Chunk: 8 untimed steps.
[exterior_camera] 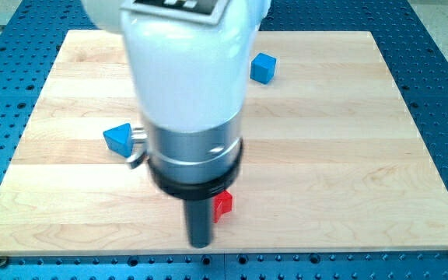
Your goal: Place the triangle in between the yellow blocks
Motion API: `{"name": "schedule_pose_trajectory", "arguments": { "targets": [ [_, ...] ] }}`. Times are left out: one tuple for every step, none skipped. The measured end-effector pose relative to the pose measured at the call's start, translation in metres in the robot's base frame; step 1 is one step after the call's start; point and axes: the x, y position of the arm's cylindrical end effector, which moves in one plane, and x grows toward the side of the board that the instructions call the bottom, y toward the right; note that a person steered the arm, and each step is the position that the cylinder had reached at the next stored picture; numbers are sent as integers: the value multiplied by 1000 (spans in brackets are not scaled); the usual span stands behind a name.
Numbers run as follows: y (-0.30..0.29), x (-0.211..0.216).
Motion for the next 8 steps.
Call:
{"name": "schedule_pose_trajectory", "arguments": {
  "targets": [
    [-82, -30],
    [-141, -79],
    [-128, -110],
    [-97, -123],
    [-91, -140],
    [-107, -158],
    [-106, -165],
    [-92, -166]
  ]
}}
